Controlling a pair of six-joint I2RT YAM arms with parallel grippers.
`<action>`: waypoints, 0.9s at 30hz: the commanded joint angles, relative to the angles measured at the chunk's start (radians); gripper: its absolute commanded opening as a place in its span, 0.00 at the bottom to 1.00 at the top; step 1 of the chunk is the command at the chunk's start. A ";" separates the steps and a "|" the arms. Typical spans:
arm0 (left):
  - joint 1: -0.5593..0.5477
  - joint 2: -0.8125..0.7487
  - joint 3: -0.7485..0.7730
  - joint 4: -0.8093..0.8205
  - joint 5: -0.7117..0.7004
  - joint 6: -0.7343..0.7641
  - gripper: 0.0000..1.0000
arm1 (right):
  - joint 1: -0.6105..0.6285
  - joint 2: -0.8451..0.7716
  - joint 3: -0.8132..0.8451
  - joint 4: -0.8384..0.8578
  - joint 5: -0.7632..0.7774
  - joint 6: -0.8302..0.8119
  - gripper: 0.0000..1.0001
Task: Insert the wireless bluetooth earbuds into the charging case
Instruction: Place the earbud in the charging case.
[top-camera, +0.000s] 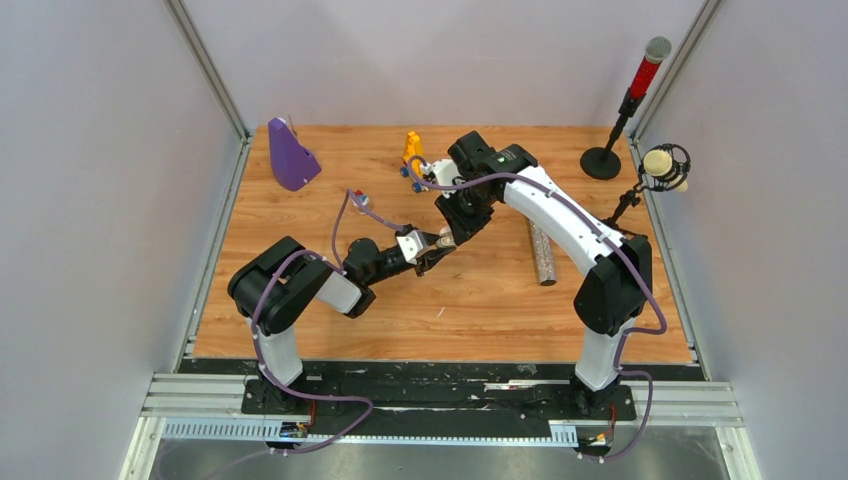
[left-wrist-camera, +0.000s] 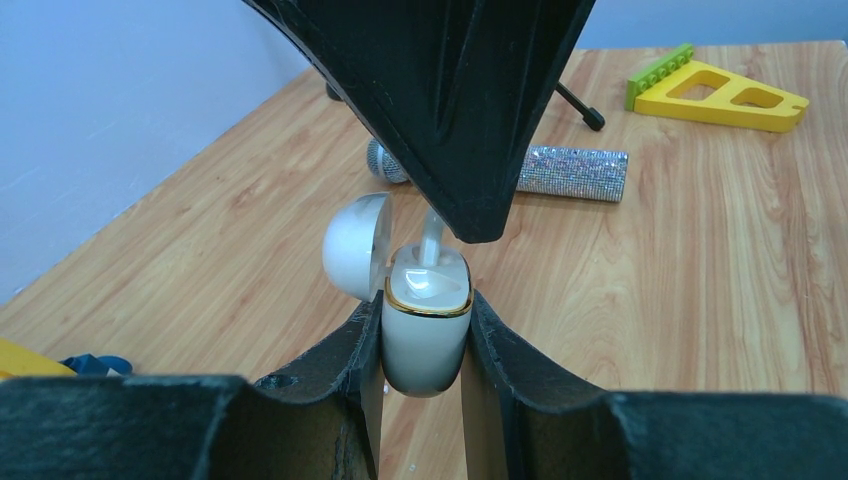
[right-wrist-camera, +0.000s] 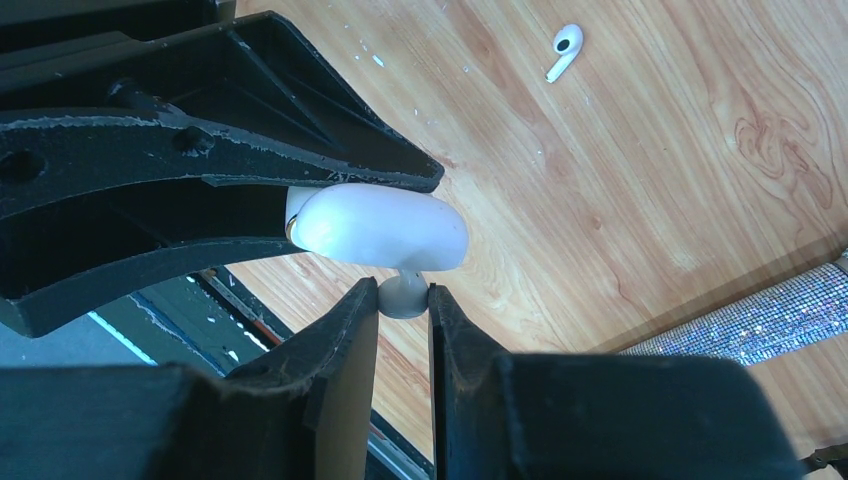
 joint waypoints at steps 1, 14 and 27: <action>-0.006 -0.001 0.000 0.089 -0.012 0.034 0.00 | 0.009 -0.035 0.026 0.025 0.020 0.001 0.08; -0.006 -0.006 -0.003 0.089 -0.009 0.037 0.00 | -0.015 -0.071 0.009 0.031 0.050 -0.005 0.07; -0.008 -0.011 -0.004 0.088 -0.030 0.066 0.00 | -0.015 -0.059 -0.014 0.028 0.067 -0.011 0.07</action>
